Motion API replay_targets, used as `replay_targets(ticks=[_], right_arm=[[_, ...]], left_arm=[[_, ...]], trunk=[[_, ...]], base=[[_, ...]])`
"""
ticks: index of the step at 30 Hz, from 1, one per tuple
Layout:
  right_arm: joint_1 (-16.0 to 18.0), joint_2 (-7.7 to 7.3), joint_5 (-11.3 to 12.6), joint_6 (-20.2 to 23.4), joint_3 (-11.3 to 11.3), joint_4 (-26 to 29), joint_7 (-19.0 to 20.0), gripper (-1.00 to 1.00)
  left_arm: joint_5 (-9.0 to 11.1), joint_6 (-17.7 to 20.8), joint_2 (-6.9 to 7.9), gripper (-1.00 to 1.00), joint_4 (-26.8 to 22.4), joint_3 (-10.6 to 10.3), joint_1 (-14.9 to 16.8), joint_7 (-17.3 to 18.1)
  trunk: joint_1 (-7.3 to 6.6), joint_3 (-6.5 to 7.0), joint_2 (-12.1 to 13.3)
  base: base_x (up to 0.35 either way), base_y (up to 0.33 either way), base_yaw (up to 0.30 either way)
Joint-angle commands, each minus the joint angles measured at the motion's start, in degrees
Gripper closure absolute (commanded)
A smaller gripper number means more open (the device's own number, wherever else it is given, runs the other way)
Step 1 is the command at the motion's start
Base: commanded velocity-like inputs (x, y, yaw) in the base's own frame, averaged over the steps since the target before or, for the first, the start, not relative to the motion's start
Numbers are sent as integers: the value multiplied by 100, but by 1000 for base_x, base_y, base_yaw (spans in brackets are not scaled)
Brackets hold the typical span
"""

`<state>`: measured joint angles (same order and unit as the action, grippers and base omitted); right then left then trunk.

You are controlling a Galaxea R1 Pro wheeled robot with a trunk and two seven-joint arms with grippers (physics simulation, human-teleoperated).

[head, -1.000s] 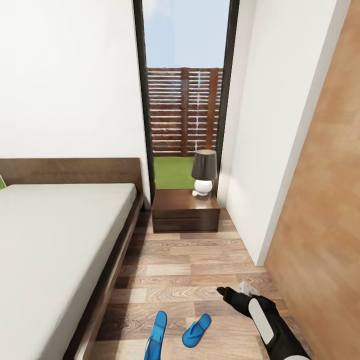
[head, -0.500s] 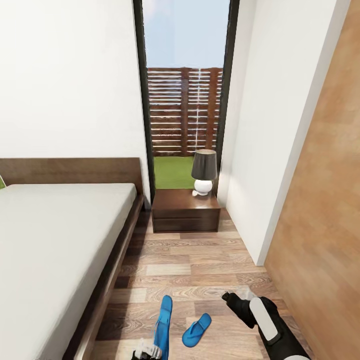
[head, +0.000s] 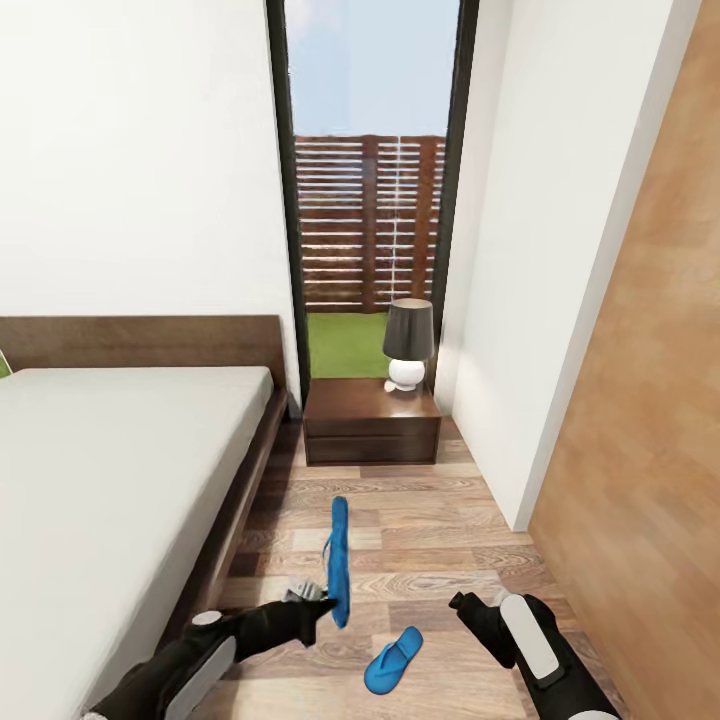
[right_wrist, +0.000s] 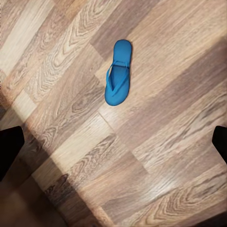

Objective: In the bedroom, move the book from the bed onto either nightstand, and place the two sandals side by side next to the bed.

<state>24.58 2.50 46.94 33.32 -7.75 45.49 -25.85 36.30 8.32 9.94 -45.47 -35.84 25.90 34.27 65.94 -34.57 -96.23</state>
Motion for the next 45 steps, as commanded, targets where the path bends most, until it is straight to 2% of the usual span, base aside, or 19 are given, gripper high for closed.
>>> replay_targets(ticks=[1, 2, 4, 6, 8, 11, 19, 26, 45], right_arm=[[3, 5, 64, 9, -16, 8, -51, -100], [3, 5, 65, 9, -16, 6, -51, -100], [3, 5, 65, 7, -16, 5, -52, -100], [3, 5, 63, -7, -12, 4, -52, -100], [3, 5, 62, -22, -9, 4, -52, -100], [3, 5, 62, -32, -8, 3, -52, -100], [3, 5, 61, -36, -8, 3, -52, -100], [3, -3, 61, -36, -8, 3, -52, -100], [3, 4, 64, -36, -8, 3, -52, -100]], left_arm=[[2, 241, 88, 100, -261, 282, 2, 186], [-7, 483, 156, 100, -568, 663, 2, 374], [-14, 652, 174, 100, -809, 915, 3, 470], [-21, 757, 152, 100, -998, 1075, 3, 505], [-29, 799, 41, 100, -1080, 1141, 3, 513], [-34, 821, -66, 100, -1177, 1180, 3, 516], [-34, 829, -102, 100, -1391, 1185, 3, 439], [-19, 813, -113, 100, -1402, 1170, 3, -173], [0, 820, -115, 100, -1411, 1162, 3, -255]], trunk=[[0, -7, -3], [0, -7, -3], [0, -7, -3], [0, -7, -3], [0, -7, -3], [0, -7, -3], [0, -7, -3], [0, -7, -3], [417, -348, -765]], base=[[0, 0, 0], [0, 0, 0], [0, 0, 0], [0, 0, 0], [0, 0, 0], [0, 0, 0], [0, 0, 0], [0, 0, 0], [0, 0, 0]])
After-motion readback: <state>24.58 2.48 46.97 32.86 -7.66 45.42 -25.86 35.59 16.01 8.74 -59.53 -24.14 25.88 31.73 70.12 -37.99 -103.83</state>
